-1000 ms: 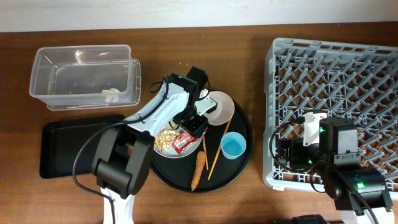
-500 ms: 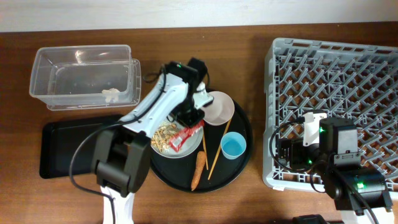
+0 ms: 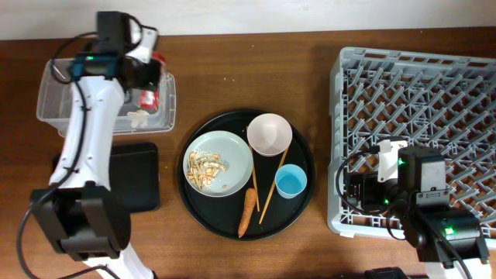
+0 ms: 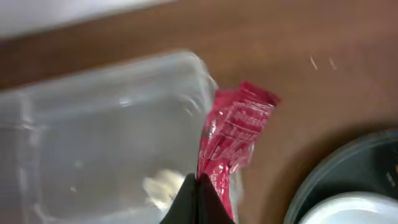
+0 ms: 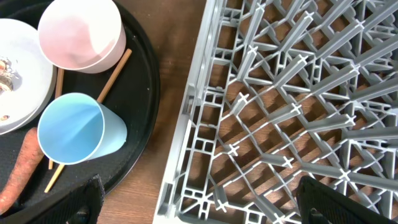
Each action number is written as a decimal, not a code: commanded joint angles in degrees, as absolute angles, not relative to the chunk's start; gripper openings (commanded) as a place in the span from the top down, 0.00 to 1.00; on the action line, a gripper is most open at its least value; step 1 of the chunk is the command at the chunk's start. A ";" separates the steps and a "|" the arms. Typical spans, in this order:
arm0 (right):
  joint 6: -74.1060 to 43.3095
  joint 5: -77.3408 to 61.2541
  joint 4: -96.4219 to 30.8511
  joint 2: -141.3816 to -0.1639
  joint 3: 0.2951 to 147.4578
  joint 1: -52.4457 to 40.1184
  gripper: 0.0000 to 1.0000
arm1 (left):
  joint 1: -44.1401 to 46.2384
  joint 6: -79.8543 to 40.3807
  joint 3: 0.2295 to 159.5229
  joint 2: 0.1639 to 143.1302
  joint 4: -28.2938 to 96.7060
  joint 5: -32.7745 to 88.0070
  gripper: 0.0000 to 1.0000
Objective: Sort waste into correct bins and load items into the dishwasher rack
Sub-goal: 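Carry the red wrapper with the left gripper into the clear bin, then grasp the blue cup on the tray with the left gripper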
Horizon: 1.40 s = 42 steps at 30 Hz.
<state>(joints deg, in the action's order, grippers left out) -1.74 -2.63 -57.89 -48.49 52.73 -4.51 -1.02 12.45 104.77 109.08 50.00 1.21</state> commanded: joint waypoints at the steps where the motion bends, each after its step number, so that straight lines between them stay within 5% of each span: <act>1: -2.39 -2.79 -57.71 -48.38 54.00 -4.86 0.02 | -5.10 11.18 105.06 109.32 45.32 1.02 1.00; 4: -2.39 -2.79 -57.71 -48.38 54.00 -4.86 0.02 | -7.07 11.18 105.06 111.31 42.83 1.04 0.95; 6: -2.39 -2.79 -57.71 -48.38 54.00 -4.86 0.02 | -7.35 11.18 105.06 112.90 43.03 1.04 0.71; 10: -2.39 -2.81 -57.78 -48.38 54.00 -4.86 0.02 | -7.05 11.18 105.16 112.99 43.57 1.32 0.47; 18: -2.39 -4.29 -58.43 -48.38 54.00 -4.86 0.02 | 2.79 11.18 105.06 107.98 68.01 26.76 0.47; 29: -10.68 8.80 -62.85 -48.38 54.00 -4.75 0.02 | 29.80 9.21 104.92 110.00 77.32 19.70 0.46; 40: -17.04 12.71 -65.95 -48.38 54.00 -4.75 0.02 | 40.32 6.00 104.92 122.13 76.53 16.62 0.46; 42: -17.04 12.71 -66.11 -48.38 54.00 -4.75 0.02 | 40.91 6.02 104.92 124.60 76.09 16.45 0.57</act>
